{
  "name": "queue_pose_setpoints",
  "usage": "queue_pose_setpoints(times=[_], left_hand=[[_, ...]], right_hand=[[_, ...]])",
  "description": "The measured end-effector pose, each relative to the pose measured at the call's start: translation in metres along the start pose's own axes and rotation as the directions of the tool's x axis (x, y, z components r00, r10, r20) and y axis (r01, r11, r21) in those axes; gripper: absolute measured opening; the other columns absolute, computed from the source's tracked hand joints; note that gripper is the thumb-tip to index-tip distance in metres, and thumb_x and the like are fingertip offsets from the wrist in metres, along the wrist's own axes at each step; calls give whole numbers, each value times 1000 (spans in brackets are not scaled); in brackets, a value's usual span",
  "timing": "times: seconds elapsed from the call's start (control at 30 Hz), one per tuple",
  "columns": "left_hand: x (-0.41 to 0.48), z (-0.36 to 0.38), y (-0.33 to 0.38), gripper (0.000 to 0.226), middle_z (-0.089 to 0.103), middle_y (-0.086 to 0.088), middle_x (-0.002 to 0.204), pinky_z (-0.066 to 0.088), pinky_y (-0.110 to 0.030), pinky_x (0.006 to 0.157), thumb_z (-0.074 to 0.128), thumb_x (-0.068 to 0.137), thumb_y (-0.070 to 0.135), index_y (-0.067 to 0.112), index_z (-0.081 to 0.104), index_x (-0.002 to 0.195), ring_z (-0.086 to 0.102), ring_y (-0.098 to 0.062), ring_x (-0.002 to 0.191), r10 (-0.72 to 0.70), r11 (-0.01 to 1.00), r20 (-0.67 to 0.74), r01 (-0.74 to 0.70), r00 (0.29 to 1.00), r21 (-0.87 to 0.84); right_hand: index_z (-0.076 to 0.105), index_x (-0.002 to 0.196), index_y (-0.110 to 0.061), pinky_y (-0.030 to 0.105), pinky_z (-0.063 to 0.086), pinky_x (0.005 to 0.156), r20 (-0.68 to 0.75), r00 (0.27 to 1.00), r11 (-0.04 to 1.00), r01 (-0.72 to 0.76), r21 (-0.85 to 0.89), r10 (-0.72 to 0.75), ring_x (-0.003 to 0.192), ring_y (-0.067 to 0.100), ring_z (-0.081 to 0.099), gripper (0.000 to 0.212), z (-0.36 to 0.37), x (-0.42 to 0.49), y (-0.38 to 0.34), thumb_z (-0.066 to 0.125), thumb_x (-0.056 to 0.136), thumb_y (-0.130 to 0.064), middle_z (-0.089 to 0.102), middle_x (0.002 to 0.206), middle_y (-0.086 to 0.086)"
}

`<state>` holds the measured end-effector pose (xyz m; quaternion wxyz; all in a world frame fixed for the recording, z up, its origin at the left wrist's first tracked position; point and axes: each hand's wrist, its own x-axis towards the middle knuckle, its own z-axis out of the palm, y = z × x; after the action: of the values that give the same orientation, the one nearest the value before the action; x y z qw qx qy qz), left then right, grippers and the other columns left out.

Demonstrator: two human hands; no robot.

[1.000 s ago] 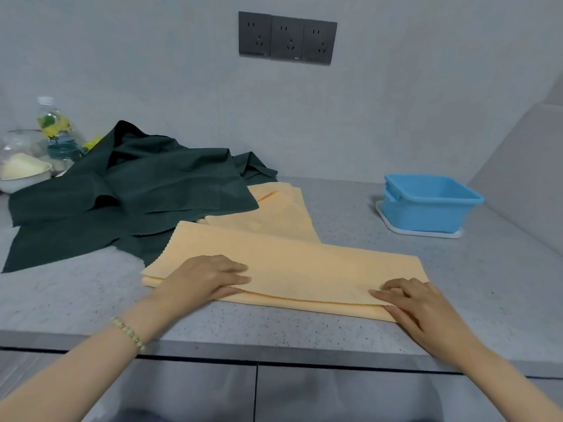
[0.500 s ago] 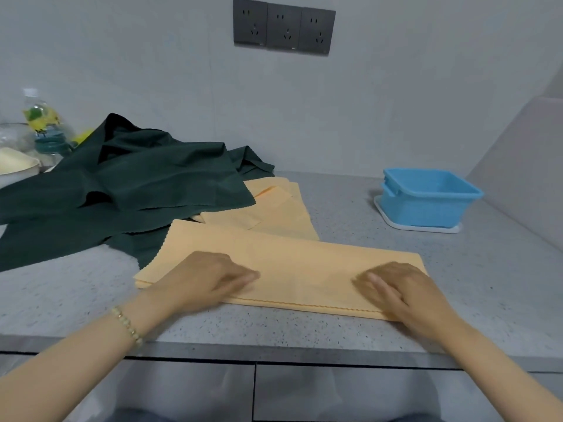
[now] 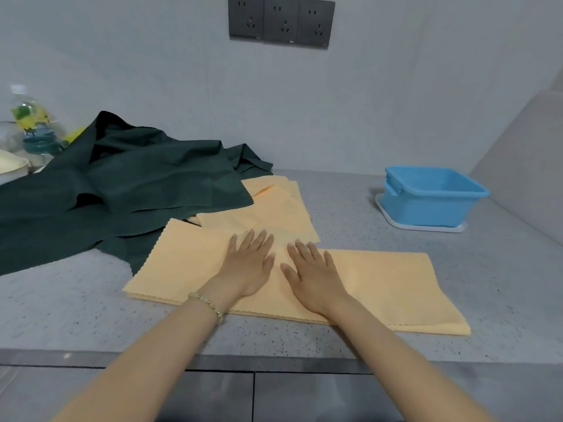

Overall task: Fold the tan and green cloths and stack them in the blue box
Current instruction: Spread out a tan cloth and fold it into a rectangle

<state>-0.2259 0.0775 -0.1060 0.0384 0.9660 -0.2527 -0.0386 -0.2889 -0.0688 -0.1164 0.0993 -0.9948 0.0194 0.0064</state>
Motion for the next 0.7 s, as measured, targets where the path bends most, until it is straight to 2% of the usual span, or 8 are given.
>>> queue_pose_setpoints(times=[0.1,0.23,0.47,0.7], left_hand=[[0,2,-4,55,-12,6,159,-12,-42,118,8,102,42,26,-5,153,-13,-16,147,-6,1000,-13,6,1000,-19],[-2,4,-6,60,-13,6,159,-11,-43,118,10,100,51,26,-6,153,-14,-16,146,-16,999,-25,15,1000,-40],[-1,5,-6,66,-13,6,159,-10,-44,118,11,97,58,27,-4,153,-15,-17,146,-24,999,-33,23,999,-41],[-1,5,-5,66,-12,5,159,-9,-45,118,11,97,59,27,-4,153,-14,-18,147,-26,999,-41,24,999,-43]], right_hand=[[0,151,-34,46,-9,117,4,998,998,-66,-21,66,146,20,-13,60,-2,-7,19,10,97,-58,-10,159,-6],[0,151,-34,45,-7,117,-29,988,987,-156,-32,155,147,18,-11,61,-11,-22,58,10,96,-59,-9,159,-4],[3,153,-18,35,0,119,-78,947,949,-314,-23,311,147,14,-1,69,-28,-47,134,13,96,-57,-1,160,0],[-1,152,-11,41,-2,120,-28,889,886,-457,-78,456,147,18,-4,68,-46,-54,158,10,99,-52,-5,160,4]])
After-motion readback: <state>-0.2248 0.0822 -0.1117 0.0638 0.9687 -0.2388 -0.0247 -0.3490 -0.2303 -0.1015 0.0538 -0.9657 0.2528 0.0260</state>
